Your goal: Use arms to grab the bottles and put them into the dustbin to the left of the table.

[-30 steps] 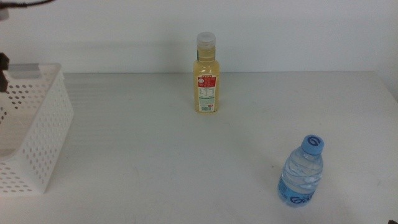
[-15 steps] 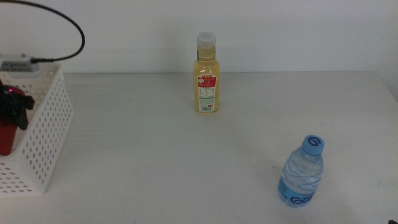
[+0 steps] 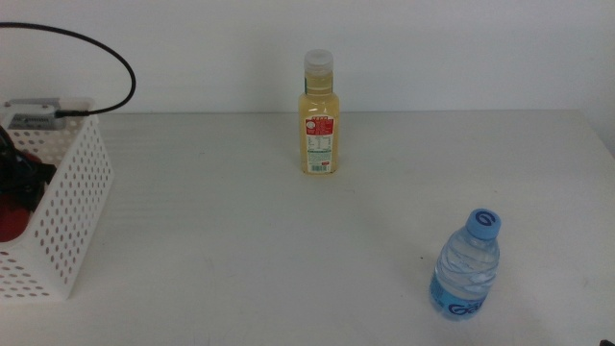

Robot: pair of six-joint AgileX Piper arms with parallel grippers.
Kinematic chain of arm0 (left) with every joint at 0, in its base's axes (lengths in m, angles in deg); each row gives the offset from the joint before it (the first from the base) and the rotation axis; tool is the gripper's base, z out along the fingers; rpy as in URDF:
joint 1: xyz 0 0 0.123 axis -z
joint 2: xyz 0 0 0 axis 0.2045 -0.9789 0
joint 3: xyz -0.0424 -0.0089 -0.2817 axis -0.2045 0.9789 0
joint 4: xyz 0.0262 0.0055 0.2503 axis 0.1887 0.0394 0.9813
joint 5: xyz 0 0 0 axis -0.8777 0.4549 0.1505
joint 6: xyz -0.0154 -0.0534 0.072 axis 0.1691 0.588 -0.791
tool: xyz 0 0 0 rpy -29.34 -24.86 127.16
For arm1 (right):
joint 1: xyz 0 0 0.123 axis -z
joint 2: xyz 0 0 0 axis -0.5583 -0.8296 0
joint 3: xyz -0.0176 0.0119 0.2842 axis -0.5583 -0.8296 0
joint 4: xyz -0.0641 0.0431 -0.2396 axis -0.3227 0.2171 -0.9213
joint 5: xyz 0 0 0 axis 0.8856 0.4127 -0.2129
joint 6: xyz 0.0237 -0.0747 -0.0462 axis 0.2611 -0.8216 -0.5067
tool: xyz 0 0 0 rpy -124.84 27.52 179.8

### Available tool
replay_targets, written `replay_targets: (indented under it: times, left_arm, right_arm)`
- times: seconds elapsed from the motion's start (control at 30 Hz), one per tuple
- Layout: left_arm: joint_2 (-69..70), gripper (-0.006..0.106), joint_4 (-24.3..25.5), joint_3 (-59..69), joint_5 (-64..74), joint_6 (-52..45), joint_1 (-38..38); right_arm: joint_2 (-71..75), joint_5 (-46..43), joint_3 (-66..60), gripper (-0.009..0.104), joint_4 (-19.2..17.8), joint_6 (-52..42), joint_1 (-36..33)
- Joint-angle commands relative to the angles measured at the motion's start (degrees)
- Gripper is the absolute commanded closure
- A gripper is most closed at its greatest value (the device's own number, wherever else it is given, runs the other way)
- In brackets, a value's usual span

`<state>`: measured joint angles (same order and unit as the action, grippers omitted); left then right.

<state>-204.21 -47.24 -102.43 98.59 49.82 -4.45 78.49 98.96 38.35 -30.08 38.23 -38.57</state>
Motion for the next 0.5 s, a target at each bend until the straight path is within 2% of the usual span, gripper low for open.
replay_targets:
  times: [0.0, 0.07, 0.27, 0.47]
  left_arm:
    - [3.1, 0.027, 0.8, -2.1, -0.5, 0.3, 0.1]
    - [3.1, 0.011, 0.9, -2.1, -0.5, 0.3, 0.1]
    - [6.3, 0.01, 0.9, -2.1, 1.3, 0.6, 0.1]
    - [16.5, 0.01, -1.7, -2.1, 3.4, 1.0, 1.6]
  right_arm:
    - [1.6, -3.0, 0.4, 0.016, -0.4, -0.3, 0.3]
    - [1.6, -3.0, 0.4, 0.016, -0.4, -0.3, 0.3]
    - [1.6, -3.0, 0.4, 0.016, -0.4, -0.3, 0.3]
    - [1.6, -3.0, 0.4, 0.016, -0.4, -0.3, 0.3]
